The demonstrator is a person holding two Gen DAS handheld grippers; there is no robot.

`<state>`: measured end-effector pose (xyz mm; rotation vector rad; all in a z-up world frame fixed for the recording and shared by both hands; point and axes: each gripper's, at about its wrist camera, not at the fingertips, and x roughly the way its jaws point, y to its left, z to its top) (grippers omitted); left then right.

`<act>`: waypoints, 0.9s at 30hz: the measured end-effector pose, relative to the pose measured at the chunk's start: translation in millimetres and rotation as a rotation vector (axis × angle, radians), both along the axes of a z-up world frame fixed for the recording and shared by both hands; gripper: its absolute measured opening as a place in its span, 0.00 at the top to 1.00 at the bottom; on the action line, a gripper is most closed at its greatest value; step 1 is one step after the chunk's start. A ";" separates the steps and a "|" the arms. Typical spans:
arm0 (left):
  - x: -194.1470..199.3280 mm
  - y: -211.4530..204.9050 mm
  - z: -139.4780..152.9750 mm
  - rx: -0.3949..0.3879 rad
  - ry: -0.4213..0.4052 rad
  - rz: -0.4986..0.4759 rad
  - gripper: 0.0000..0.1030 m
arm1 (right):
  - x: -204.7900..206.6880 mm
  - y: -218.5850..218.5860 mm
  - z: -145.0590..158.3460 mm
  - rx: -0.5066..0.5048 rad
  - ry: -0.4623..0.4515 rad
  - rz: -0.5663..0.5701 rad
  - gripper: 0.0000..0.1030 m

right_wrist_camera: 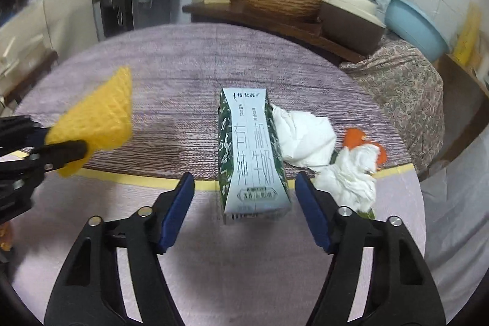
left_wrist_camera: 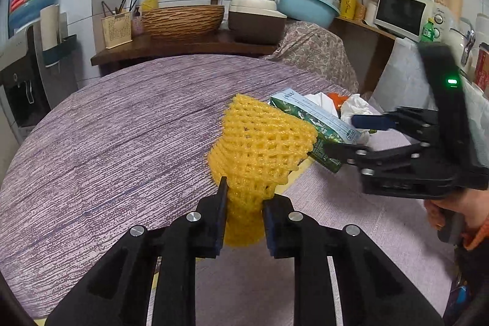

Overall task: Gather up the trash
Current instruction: 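Grasp the yellow mesh net with the left tool while the right tool grasps the green milk carton, then carry the mesh net and milk carton to the bin and release both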

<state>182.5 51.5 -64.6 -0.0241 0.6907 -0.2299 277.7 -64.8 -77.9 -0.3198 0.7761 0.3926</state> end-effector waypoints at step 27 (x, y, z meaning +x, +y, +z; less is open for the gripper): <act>-10.0 -6.8 16.8 -0.003 -0.062 0.008 0.80 | -116.8 -90.4 19.3 0.346 0.030 0.000 0.50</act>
